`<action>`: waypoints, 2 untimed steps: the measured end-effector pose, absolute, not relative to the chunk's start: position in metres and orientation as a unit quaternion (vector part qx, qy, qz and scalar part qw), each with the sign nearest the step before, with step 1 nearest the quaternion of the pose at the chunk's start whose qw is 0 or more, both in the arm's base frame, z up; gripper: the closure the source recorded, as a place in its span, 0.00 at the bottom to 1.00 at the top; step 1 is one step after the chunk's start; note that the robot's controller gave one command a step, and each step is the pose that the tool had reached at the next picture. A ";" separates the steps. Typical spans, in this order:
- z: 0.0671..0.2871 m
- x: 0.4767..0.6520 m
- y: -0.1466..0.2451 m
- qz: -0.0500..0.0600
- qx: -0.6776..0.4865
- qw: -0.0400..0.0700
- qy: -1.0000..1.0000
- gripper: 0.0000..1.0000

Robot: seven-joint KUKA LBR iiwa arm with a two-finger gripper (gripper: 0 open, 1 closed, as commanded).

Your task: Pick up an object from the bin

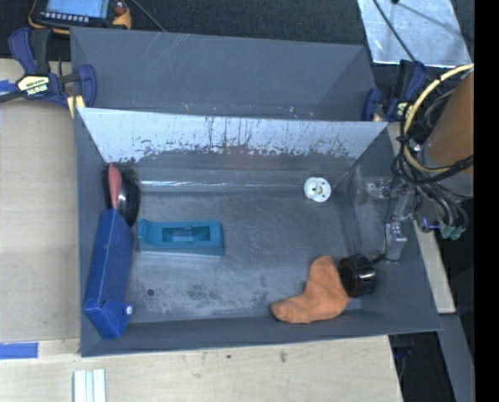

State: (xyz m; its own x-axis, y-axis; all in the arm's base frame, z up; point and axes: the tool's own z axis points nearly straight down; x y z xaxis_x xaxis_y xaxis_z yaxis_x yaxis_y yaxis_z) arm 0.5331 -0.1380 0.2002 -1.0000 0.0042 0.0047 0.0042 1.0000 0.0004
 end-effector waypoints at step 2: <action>0.126 0.541 -0.148 0.001 -0.015 -0.004 -1.000 0.00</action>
Offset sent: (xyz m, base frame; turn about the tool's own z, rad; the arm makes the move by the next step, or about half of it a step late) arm 0.0086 -0.0156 -0.1302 0.0466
